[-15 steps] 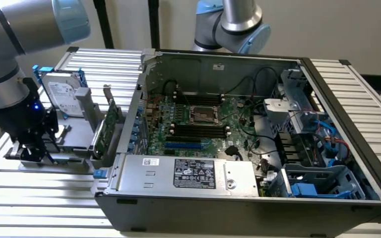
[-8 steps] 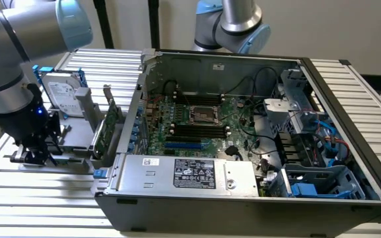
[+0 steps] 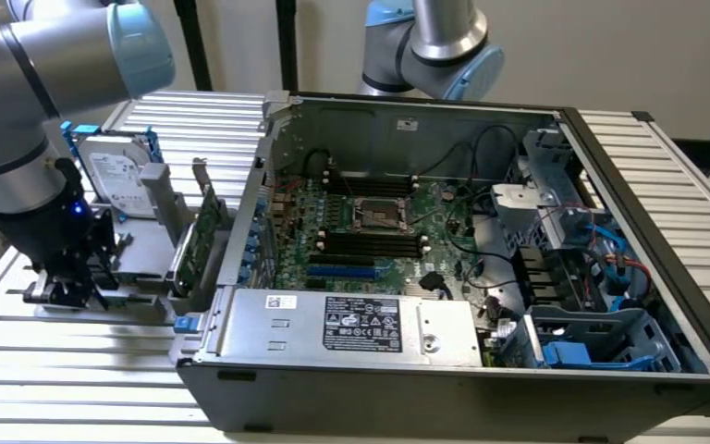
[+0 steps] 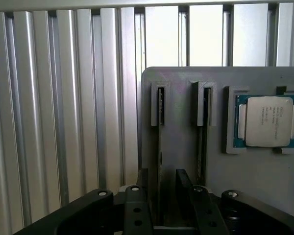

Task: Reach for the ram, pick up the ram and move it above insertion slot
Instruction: 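Pick up the ram and move it above insertion slot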

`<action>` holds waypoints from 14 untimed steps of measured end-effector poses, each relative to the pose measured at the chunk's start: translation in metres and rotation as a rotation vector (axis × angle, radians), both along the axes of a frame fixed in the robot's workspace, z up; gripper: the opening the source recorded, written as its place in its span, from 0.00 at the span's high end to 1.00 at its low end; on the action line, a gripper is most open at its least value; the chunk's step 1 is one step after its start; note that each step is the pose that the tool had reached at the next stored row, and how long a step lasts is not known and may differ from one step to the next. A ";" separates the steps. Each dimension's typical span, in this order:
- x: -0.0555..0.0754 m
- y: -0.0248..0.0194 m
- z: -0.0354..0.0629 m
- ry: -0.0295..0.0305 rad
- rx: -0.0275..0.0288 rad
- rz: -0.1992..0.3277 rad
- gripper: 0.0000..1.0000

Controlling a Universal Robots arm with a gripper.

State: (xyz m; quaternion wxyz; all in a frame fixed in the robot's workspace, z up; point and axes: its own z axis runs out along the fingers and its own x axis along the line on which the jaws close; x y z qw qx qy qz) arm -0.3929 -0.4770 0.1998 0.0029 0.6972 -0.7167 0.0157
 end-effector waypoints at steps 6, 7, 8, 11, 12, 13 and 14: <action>-0.001 0.0001 -0.0048 -0.0002 0.0002 0.000 0.64; -0.001 0.0001 -0.0057 -0.0003 0.0002 0.000 0.64; -0.001 0.0002 -0.0066 -0.0003 0.0002 0.000 0.64; -0.001 0.0005 -0.0080 0.0000 0.0000 0.000 0.72; -0.001 0.0006 -0.0081 0.0001 -0.0001 0.000 0.84; -0.001 0.0007 -0.0082 0.0002 -0.0001 0.000 0.84; -0.001 0.0008 -0.0083 0.0002 -0.0002 0.000 0.84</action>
